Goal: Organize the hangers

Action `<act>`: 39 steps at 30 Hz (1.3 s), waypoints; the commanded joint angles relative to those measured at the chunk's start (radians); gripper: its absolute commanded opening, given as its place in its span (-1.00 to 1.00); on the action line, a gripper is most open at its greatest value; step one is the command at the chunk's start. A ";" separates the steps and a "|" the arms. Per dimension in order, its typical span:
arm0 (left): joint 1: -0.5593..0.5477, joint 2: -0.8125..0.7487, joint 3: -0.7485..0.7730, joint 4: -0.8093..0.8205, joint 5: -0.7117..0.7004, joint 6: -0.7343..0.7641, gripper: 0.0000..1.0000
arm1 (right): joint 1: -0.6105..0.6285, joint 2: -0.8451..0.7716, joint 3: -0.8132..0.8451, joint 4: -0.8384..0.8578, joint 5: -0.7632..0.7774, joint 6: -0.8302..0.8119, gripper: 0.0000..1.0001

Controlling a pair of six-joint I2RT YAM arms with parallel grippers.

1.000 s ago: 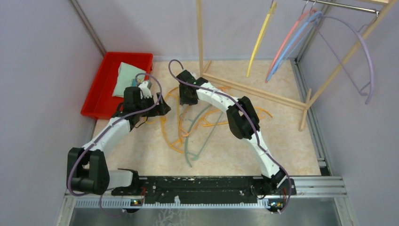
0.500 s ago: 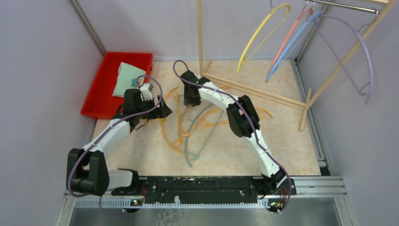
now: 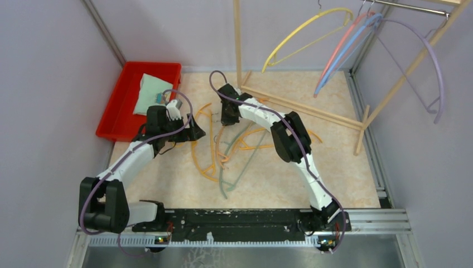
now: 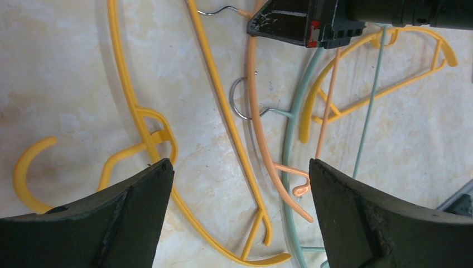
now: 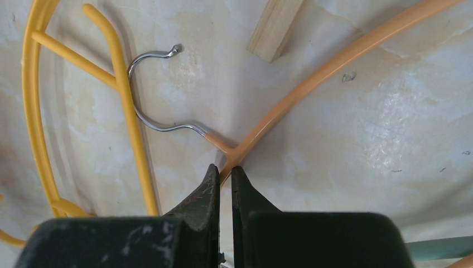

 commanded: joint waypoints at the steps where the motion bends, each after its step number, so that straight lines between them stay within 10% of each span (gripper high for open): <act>1: 0.003 -0.021 0.006 0.049 0.114 -0.023 0.89 | -0.024 -0.127 -0.143 0.072 -0.038 -0.026 -1.00; 14: 0.000 -0.002 -0.203 0.423 0.305 -0.233 0.83 | -0.044 -0.416 -0.357 0.208 -0.189 0.094 -1.00; 39: -0.083 0.358 0.004 0.734 0.296 -0.414 0.66 | 0.013 -0.442 -0.389 0.181 -0.259 0.032 -1.00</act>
